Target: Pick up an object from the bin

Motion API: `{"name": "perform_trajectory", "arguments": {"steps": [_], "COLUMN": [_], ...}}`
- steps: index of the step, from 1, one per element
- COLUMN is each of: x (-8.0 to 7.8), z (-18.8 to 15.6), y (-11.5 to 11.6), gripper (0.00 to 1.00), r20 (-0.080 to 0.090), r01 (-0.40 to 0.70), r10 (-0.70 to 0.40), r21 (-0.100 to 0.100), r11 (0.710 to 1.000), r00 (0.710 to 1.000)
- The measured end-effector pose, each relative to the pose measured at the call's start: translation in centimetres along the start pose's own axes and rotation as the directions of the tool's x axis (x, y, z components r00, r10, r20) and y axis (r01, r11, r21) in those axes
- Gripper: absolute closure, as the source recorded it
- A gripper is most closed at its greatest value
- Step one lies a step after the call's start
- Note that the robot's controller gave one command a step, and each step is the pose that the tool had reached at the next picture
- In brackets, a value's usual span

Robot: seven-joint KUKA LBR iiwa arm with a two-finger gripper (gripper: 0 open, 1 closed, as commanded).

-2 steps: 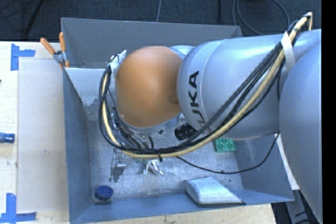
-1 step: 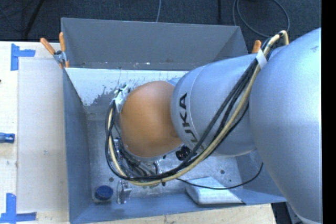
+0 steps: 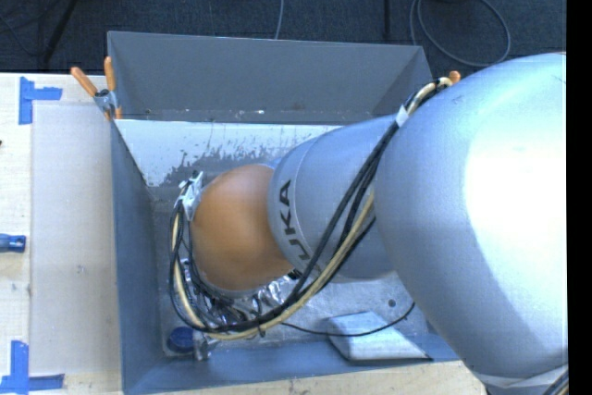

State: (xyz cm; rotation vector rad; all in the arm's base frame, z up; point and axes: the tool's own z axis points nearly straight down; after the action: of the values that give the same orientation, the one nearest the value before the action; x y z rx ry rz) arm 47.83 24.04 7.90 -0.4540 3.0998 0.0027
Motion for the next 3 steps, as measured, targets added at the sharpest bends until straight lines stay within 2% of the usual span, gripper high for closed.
{"name": "perform_trajectory", "arguments": {"steps": [1,2,3], "x": [0.3,-0.9,-0.7], "z": [-0.1,-4.9,-4.6], "y": [-0.2,-1.4,-1.4], "gripper": [1.00,1.00,0.00], "r20": [-0.014,-0.004,-0.010], "r01": [-0.003,-0.024,-0.025], "r10": [0.003,0.024,0.025], "r21": [0.006,0.000,0.000], "r11": [1.000,1.000,1.000], "r00": [1.000,1.000,1.000]}}
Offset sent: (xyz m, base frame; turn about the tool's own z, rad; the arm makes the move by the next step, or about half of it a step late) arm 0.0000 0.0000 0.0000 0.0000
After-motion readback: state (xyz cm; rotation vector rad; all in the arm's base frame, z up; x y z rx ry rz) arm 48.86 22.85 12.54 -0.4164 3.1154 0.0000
